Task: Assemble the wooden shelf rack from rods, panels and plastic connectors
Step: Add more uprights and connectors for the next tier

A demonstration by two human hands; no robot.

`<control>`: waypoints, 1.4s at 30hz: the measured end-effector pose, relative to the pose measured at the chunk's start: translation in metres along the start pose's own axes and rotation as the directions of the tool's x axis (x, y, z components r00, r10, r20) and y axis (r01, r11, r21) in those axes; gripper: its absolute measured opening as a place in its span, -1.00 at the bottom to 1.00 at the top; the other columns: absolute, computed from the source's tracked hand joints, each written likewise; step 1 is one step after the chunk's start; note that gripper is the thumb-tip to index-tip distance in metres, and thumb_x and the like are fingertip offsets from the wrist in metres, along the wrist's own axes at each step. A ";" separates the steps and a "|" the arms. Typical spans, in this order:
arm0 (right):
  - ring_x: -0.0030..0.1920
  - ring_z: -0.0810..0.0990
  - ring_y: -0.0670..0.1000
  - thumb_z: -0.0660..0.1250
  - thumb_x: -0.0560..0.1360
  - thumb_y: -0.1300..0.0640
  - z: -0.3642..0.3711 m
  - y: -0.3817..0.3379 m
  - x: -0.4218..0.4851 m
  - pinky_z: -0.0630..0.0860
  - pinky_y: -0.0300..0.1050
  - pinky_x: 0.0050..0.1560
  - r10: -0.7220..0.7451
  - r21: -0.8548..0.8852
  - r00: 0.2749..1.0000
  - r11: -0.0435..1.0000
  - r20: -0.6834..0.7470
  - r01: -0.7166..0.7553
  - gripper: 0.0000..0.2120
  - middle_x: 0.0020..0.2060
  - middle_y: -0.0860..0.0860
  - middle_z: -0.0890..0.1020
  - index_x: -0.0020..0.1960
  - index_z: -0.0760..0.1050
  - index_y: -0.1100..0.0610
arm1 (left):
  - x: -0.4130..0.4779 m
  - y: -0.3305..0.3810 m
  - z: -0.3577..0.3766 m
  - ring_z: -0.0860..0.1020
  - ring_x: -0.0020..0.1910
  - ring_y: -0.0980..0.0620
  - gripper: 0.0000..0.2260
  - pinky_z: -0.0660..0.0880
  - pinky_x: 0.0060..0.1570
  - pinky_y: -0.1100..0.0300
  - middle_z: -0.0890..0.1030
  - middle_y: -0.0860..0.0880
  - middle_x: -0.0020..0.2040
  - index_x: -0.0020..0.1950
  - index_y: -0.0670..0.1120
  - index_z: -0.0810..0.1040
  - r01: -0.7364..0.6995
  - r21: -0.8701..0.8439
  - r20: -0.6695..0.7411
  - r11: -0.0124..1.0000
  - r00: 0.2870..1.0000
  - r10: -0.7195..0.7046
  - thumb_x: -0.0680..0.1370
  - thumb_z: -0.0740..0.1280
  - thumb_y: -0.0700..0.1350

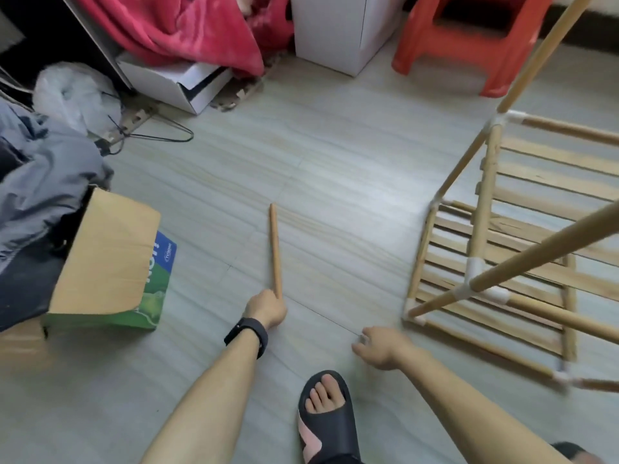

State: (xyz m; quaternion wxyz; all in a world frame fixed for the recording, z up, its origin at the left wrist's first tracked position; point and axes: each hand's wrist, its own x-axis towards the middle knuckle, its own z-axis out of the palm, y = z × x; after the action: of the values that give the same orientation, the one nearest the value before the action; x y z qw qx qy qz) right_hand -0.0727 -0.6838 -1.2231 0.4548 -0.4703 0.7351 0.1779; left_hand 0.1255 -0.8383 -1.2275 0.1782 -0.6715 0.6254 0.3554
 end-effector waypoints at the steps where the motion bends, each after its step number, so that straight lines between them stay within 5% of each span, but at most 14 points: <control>1: 0.43 0.43 0.16 0.10 0.64 -0.21 -0.003 -0.003 -0.011 0.38 -0.03 0.38 0.017 0.039 1.000 0.999 0.014 -0.018 -0.41 0.48 0.14 0.43 0.52 0.35 0.15 | -0.008 0.006 -0.008 0.57 0.11 -0.12 -0.79 0.47 0.01 0.11 0.65 -0.11 0.10 0.10 -0.15 0.61 -0.028 -0.174 0.056 0.984 0.998 0.038 0.63 0.27 -0.06; 4: 0.36 0.50 0.09 0.14 0.63 -0.25 -0.026 -0.014 -0.054 0.40 -0.03 0.32 -0.003 0.134 1.000 0.991 -0.022 0.006 -0.44 0.39 0.07 0.53 0.46 0.42 0.08 | -0.040 0.028 -0.044 0.60 0.12 -0.07 -0.89 0.48 0.08 0.12 0.68 -0.04 0.00 -0.01 -0.07 0.63 -0.197 -0.396 0.012 0.897 0.976 0.219 0.63 0.34 -0.08; 7: 0.32 0.53 0.07 0.14 0.62 -0.29 -0.073 -0.028 -0.118 0.41 -0.05 0.30 -0.088 0.135 0.987 0.985 -0.138 0.107 -0.46 0.34 0.02 0.58 0.43 0.44 0.03 | -0.086 0.062 -0.086 0.57 0.04 -0.01 -0.78 0.44 0.01 0.15 0.62 0.02 0.00 0.23 -0.10 0.56 -0.461 -0.344 -0.231 0.818 0.886 0.402 0.63 0.34 -0.05; 12: 0.09 0.69 0.00 0.23 0.61 -0.25 -0.157 -0.025 -0.257 0.56 -0.07 0.15 -0.263 0.260 0.876 0.885 -0.405 0.386 -0.57 0.15 -0.02 0.69 0.30 0.54 0.01 | -0.189 0.137 -0.150 0.55 -0.06 0.15 -0.88 0.43 -0.16 0.26 0.59 0.07 0.01 0.17 0.04 0.48 -0.811 -0.138 -0.513 0.569 0.550 0.659 0.65 0.30 -0.02; 15: -0.06 0.74 -0.04 0.30 0.58 -0.27 -0.183 -0.008 -0.335 0.59 -0.10 -0.10 -0.273 0.459 0.774 0.675 -0.572 0.577 -0.56 0.01 -0.04 0.73 0.29 0.49 0.01 | -0.254 0.176 -0.176 0.52 -0.07 0.21 -0.90 0.40 -0.14 0.29 0.56 0.06 0.00 0.15 0.11 0.46 -0.929 0.005 -0.633 0.369 0.283 0.721 0.66 0.28 -0.06; 19: -0.20 0.72 0.06 0.36 0.41 -0.37 -0.197 0.026 -0.404 0.61 -0.09 -0.21 -0.105 0.491 0.547 0.325 -0.830 0.808 -0.32 -0.09 -0.02 0.74 0.38 0.35 -0.01 | -0.328 0.214 -0.191 0.51 -0.13 0.18 -0.83 0.43 -0.16 0.28 0.50 0.13 -0.01 0.24 0.01 0.53 -0.952 0.266 -0.672 0.151 -0.071 0.738 0.66 0.30 -0.11; 22: -0.40 0.57 -0.03 0.38 0.46 -0.33 -0.207 0.054 -0.433 0.53 -0.16 -0.39 0.157 0.429 0.425 -0.008 -0.891 0.903 -0.45 -0.30 -0.07 0.68 0.27 0.49 0.01 | -0.373 0.238 -0.189 0.55 -0.09 -0.05 -0.80 0.50 -0.17 0.03 0.53 0.02 0.02 0.27 -0.04 0.56 -0.866 0.491 -0.590 0.090 -0.254 0.767 0.66 0.30 -0.08; 25: -0.45 0.51 -0.06 0.36 0.58 -0.19 -0.204 0.078 -0.448 0.48 -0.18 -0.45 0.372 0.348 0.402 -0.205 -0.837 0.915 -0.66 -0.37 -0.05 0.62 0.07 0.64 0.07 | -0.398 0.257 -0.178 0.57 -0.05 -0.13 -0.79 0.54 -0.11 -0.05 0.58 -0.06 0.05 0.27 -0.06 0.61 -0.779 0.627 -0.489 0.020 -0.373 0.788 0.65 0.33 -0.09; 27: -0.43 0.56 -0.05 0.31 0.61 -0.16 -0.194 0.089 -0.448 0.52 -0.18 -0.42 0.431 0.336 0.377 -0.172 -0.820 0.926 -0.65 -0.32 -0.01 0.67 0.00 0.65 0.11 | -0.405 0.265 -0.166 0.57 0.02 -0.09 -0.75 0.56 -0.04 -0.04 0.57 -0.05 0.11 0.31 -0.03 0.59 -0.815 0.579 -0.521 0.036 -0.335 0.785 0.64 0.34 -0.07; 29: -0.40 0.60 -0.05 0.28 0.63 -0.15 -0.182 0.098 -0.443 0.56 -0.17 -0.36 0.473 0.351 0.363 -0.117 -0.803 0.929 -0.66 -0.24 -0.01 0.71 -0.05 0.63 0.09 | -0.403 0.271 -0.151 0.52 0.14 -0.04 -0.69 0.54 0.08 0.00 0.53 -0.03 0.20 0.38 0.00 0.51 -0.898 0.418 -0.625 0.137 -0.175 0.761 0.63 0.33 -0.06; 33: -0.37 0.62 -0.04 0.28 0.62 -0.16 -0.165 0.111 -0.431 0.57 -0.16 -0.35 0.547 0.408 0.425 -0.160 -0.721 0.899 -0.67 -0.20 0.00 0.74 -0.03 0.62 0.10 | -0.380 0.269 -0.121 0.50 0.23 -0.03 -0.67 0.50 0.21 0.01 0.49 -0.02 0.25 0.34 -0.01 0.42 -0.897 -0.255 -0.671 0.360 0.432 0.602 0.61 0.30 0.05; 35: -0.31 0.62 -0.01 0.28 0.62 -0.16 -0.160 0.113 -0.425 0.57 -0.13 -0.34 0.547 0.453 0.478 -0.192 -0.687 0.871 -0.66 -0.23 -0.01 0.73 -0.02 0.62 0.11 | -0.368 0.263 -0.109 0.59 0.01 0.01 -0.72 0.53 0.04 0.02 0.61 0.01 -0.01 0.09 -0.04 0.53 -0.774 -0.540 -0.525 0.330 0.616 0.588 0.62 0.25 0.15; 38: -0.32 0.59 0.00 0.29 0.61 -0.13 -0.156 0.111 -0.417 0.55 -0.10 -0.31 0.533 0.495 0.527 -0.218 -0.662 0.841 -0.68 -0.30 -0.01 0.71 -0.06 0.59 0.12 | -0.359 0.259 -0.107 0.48 -0.33 0.06 -0.55 0.42 -0.17 0.11 0.52 0.04 -0.41 -0.30 -0.08 0.48 -0.704 -0.644 -0.417 0.299 0.651 0.634 0.61 0.18 0.22; 42: -0.36 0.59 -0.01 0.29 0.61 -0.09 -0.153 0.108 -0.409 0.52 -0.09 -0.29 0.515 0.519 0.567 -0.253 -0.642 0.817 -0.69 -0.35 0.00 0.67 -0.12 0.56 0.13 | -0.352 0.260 -0.111 0.42 -0.32 0.02 -0.54 0.43 -0.06 0.05 0.44 0.01 -0.43 -0.38 -0.04 0.42 -0.701 -0.663 -0.405 0.263 0.631 0.662 0.61 0.15 0.21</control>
State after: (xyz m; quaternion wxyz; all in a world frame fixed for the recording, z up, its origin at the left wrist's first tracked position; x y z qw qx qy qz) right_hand -0.1823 -0.5194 -0.8192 0.2739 -0.0571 0.5700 -0.7725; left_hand -0.0848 -0.7035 -0.8518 -0.3135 -0.3496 0.6364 0.6120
